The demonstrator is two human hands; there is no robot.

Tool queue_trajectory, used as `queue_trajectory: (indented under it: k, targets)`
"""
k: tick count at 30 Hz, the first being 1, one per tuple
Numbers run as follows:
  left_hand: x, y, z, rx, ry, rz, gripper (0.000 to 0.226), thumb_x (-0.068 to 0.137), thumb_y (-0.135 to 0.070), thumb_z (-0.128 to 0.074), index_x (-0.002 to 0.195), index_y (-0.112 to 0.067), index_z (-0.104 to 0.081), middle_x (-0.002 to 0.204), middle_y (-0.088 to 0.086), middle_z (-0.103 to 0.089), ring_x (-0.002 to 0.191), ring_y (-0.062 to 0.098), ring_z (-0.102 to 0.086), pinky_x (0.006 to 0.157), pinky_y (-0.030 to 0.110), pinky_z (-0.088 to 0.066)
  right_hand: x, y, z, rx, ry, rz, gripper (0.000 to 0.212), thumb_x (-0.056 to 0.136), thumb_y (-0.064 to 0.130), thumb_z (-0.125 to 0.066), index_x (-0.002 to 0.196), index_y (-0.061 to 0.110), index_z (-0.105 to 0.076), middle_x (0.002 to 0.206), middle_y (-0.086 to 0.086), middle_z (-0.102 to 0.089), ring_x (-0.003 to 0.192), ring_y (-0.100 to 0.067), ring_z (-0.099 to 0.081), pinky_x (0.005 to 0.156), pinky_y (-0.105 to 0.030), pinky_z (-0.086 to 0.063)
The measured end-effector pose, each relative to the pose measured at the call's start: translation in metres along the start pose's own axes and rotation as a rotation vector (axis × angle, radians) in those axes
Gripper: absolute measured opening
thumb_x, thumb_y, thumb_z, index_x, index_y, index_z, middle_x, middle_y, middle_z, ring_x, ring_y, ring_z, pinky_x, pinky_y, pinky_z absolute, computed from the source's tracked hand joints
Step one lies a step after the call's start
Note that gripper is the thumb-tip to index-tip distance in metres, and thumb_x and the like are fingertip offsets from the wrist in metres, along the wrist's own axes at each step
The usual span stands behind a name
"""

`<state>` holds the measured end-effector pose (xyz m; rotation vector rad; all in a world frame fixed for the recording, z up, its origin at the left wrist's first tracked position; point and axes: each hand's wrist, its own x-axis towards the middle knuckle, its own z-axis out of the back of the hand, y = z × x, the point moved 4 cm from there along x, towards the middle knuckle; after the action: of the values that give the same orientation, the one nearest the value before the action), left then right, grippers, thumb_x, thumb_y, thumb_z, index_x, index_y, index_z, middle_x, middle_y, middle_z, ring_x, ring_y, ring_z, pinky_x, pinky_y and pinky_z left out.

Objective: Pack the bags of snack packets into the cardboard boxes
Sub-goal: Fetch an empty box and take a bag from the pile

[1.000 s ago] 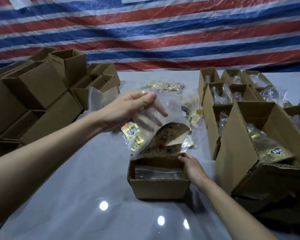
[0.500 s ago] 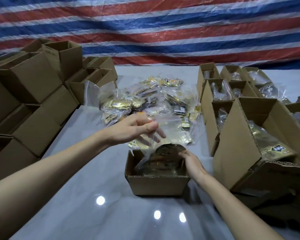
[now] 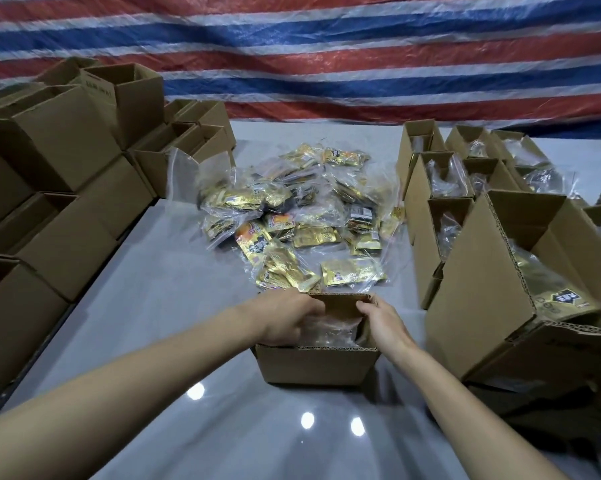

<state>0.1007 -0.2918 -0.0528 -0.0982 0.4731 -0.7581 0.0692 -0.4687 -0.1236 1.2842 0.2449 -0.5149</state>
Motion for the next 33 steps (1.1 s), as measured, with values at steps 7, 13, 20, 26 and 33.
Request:
queue_trajectory:
  k: [7, 13, 20, 26, 33]
  targets:
    - [0.030, 0.019, -0.039, -0.408, 0.112, 0.425, 0.011, 0.083, -0.028, -0.064, 0.077, -0.018, -0.061, 0.094, 0.005, -0.069, 0.092, 0.024, -0.063, 0.080, 0.038, -0.052, -0.011, 0.005, -0.004, -0.033, 0.016, -0.022, 0.046, 0.101, 0.031, -0.048, 0.145, 0.018, -0.046, 0.144, 0.002, -0.051, 0.132, -0.021, -0.048, 0.108, -0.035, -0.037]
    - [0.033, 0.003, -0.043, -0.077, 0.029, 0.500, 0.033, 0.095, -0.049, -0.048, 0.100, -0.019, -0.059, 0.109, 0.005, -0.066, 0.100, 0.026, -0.063, 0.078, 0.035, -0.041, -0.015, 0.005, -0.001, -0.024, 0.047, -0.040, 0.027, 0.086, 0.026, -0.068, 0.108, 0.013, -0.061, 0.101, -0.007, -0.068, 0.091, -0.020, -0.064, 0.083, -0.037, -0.048]
    - [-0.014, -0.030, -0.009, 0.228, -0.380, 0.431, 0.040, 0.100, -0.049, -0.037, 0.105, -0.018, -0.062, 0.116, 0.004, -0.063, 0.114, 0.026, -0.056, 0.091, 0.037, -0.039, -0.022, 0.013, -0.003, -0.191, -0.023, -0.064, 0.045, 0.077, 0.010, -0.041, 0.114, 0.027, -0.059, 0.103, -0.005, -0.069, 0.099, -0.032, -0.065, 0.083, -0.037, -0.050]
    - [-0.052, -0.019, -0.016, -0.087, -0.182, 0.609, 0.069, 0.093, -0.071, -0.024, 0.057, -0.015, -0.045, 0.065, 0.000, -0.068, 0.071, 0.014, -0.069, 0.064, 0.028, -0.045, -0.038, 0.013, -0.002, -0.132, -0.160, -0.138, 0.034, 0.077, 0.007, -0.036, 0.098, 0.021, -0.059, 0.092, -0.004, -0.068, 0.092, -0.027, -0.061, 0.079, -0.033, -0.048]
    - [-0.042, -0.010, -0.041, -0.790, 0.028, 0.730, 0.078, 0.086, -0.079, -0.036, 0.113, -0.008, -0.052, 0.091, 0.014, -0.069, 0.059, 0.031, -0.072, 0.071, 0.041, -0.062, -0.062, -0.009, 0.000, 0.147, -0.335, -0.193, 0.030, 0.077, 0.002, -0.040, 0.092, 0.018, -0.060, 0.080, -0.006, -0.070, 0.071, -0.022, -0.062, 0.054, -0.024, -0.040]
